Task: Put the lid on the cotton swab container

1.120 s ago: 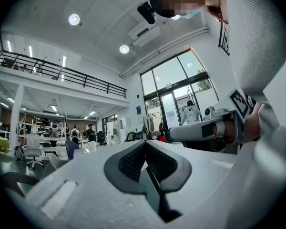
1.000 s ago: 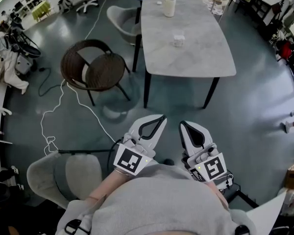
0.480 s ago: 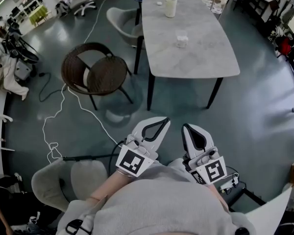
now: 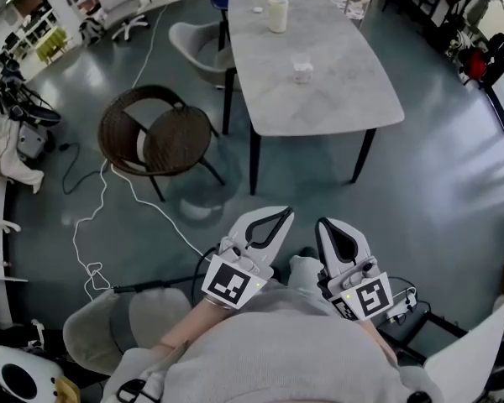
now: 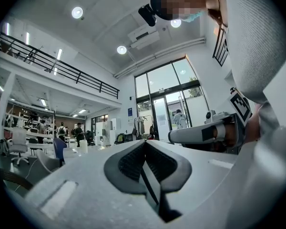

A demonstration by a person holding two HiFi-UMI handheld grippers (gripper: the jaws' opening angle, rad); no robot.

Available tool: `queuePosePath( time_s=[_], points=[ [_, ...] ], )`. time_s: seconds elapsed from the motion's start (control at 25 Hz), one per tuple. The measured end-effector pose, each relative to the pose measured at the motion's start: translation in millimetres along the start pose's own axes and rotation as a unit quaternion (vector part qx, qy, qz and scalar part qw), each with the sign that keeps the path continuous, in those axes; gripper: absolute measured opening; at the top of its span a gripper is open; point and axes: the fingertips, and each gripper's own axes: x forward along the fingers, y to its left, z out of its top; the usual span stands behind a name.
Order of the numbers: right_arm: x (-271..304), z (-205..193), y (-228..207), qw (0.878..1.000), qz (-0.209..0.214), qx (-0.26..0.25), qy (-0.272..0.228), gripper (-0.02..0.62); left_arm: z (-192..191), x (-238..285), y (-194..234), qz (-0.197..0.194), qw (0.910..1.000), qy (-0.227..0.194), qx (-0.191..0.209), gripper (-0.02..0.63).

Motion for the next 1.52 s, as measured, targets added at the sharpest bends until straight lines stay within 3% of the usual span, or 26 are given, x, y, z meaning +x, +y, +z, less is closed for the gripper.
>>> queuePosePath(
  time_s=[0.6, 1.52],
  points=[
    [30, -19, -43, 0.999, 0.008, 0.017, 0.034, 0.002, -15, 39, 30, 0.016, 0.9997, 0.014, -0.008, -0.003],
    [116, 1, -205, 0.997, 0.067, 0.014, 0.028, 0.001, -18, 200, 107, 0.063, 0.9978, 0.006, 0.018, -0.002]
  ],
)
